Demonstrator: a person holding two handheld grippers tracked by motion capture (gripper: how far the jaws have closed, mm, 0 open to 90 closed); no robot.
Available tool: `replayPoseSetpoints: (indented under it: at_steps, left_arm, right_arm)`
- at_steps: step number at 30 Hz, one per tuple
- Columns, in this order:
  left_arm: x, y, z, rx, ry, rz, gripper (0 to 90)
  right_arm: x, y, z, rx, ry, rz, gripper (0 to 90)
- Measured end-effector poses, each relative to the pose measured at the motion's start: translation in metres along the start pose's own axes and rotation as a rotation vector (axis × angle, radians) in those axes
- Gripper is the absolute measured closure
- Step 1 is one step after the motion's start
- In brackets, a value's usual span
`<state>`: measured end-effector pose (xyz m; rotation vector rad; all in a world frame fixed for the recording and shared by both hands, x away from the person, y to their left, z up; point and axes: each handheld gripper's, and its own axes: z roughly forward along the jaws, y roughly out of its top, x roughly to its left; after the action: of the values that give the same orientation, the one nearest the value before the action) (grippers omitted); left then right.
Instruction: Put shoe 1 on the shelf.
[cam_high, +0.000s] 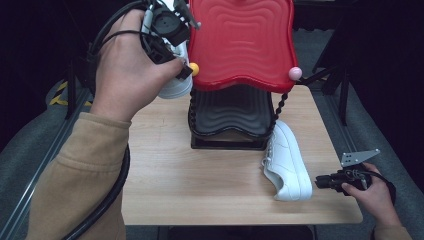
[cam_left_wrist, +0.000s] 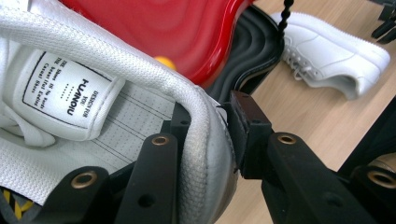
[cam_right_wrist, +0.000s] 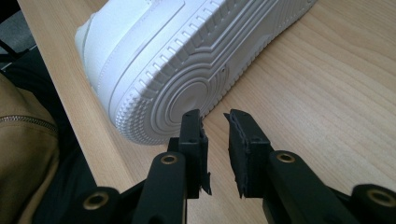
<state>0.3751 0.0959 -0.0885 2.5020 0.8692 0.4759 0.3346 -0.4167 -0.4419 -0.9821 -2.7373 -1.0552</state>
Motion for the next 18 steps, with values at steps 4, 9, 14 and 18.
replayPoseSetpoints:
  at_steps: [4,9,14,18]
  left_arm:
    - [0.000,0.012,0.001,-0.012,0.002,0.017,73.3]
    - [0.003,0.030,0.009,-0.030,0.002,0.045,73.3]
    - [0.004,0.044,0.018,-0.044,0.005,0.064,73.3]
    - [0.004,0.061,0.026,-0.042,0.007,0.080,73.2]
  right_arm:
    - [0.001,-0.003,-0.001,0.002,-0.006,0.007,75.7]
    - [0.003,-0.010,-0.006,-0.001,-0.017,0.018,75.7]
    - [0.005,-0.014,-0.009,-0.002,-0.023,0.032,75.8]
    - [0.005,-0.018,-0.011,-0.005,-0.026,0.040,75.8]
